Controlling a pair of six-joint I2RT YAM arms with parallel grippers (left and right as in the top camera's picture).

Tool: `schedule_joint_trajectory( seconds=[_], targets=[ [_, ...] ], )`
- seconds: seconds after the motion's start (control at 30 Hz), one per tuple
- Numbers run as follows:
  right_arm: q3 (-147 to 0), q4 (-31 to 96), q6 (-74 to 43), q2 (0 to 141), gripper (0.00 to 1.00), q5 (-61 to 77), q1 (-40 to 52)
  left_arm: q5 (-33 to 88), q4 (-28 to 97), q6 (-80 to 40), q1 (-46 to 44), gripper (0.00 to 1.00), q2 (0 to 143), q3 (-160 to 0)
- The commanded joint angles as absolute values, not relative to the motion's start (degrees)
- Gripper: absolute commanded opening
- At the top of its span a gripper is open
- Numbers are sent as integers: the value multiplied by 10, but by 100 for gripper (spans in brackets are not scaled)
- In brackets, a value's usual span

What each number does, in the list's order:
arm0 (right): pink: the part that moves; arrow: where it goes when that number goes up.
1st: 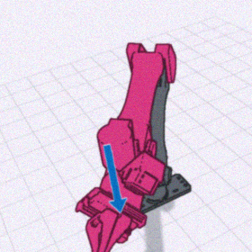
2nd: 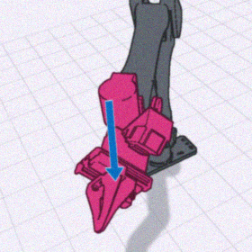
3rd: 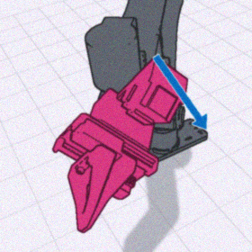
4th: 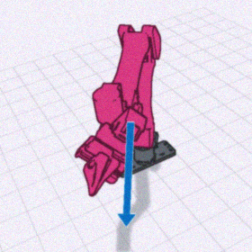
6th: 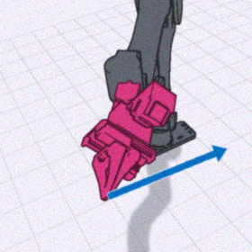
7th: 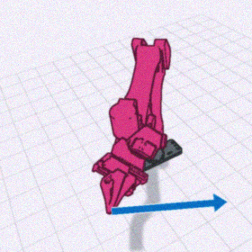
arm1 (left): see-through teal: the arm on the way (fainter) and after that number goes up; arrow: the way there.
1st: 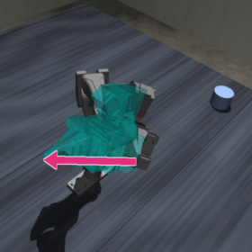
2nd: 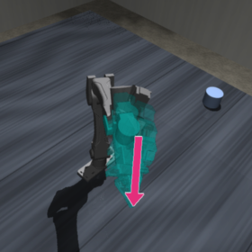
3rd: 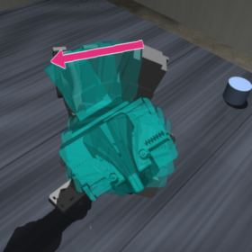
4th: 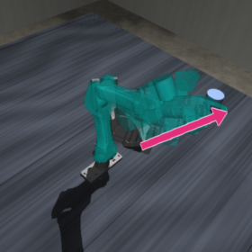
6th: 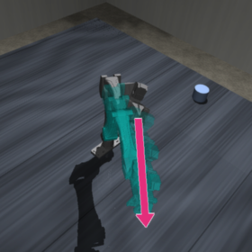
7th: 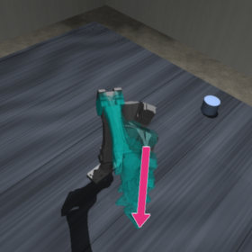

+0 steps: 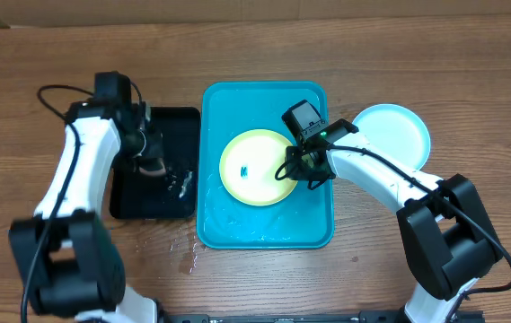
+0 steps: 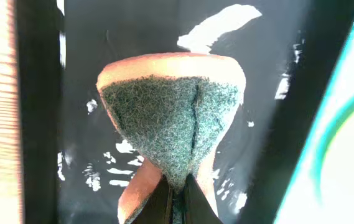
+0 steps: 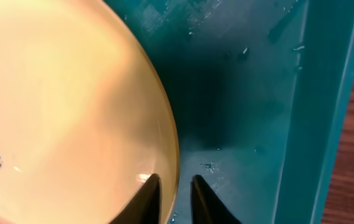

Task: Clean dirty plates on tray and stack at the side
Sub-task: 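Lift the sponge with the left gripper above the black tray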

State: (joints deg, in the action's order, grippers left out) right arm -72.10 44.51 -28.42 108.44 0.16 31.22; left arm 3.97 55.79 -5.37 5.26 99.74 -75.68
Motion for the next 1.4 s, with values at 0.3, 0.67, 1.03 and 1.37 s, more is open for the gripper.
schedule_joint_trajectory(
  seconds=[0.3, 0.67, 1.03, 1.37],
  targets=[
    [-723, 434, -280, 1084, 39, 1, 314, 56, 551, -38, 2, 4, 921, -773],
    [-723, 441, -281, 1084, 4, 1, 315, -3, 551, -25, -20, 4, 922, -773],
    [-723, 443, -285, 1084, 23, 2, 315, -4, 552, -30, -20, 4, 937, -760],
    [-728, 453, -287, 1084, 37, 22, 310, -3, 551, -34, -20, 4, 971, -760]
  ],
)
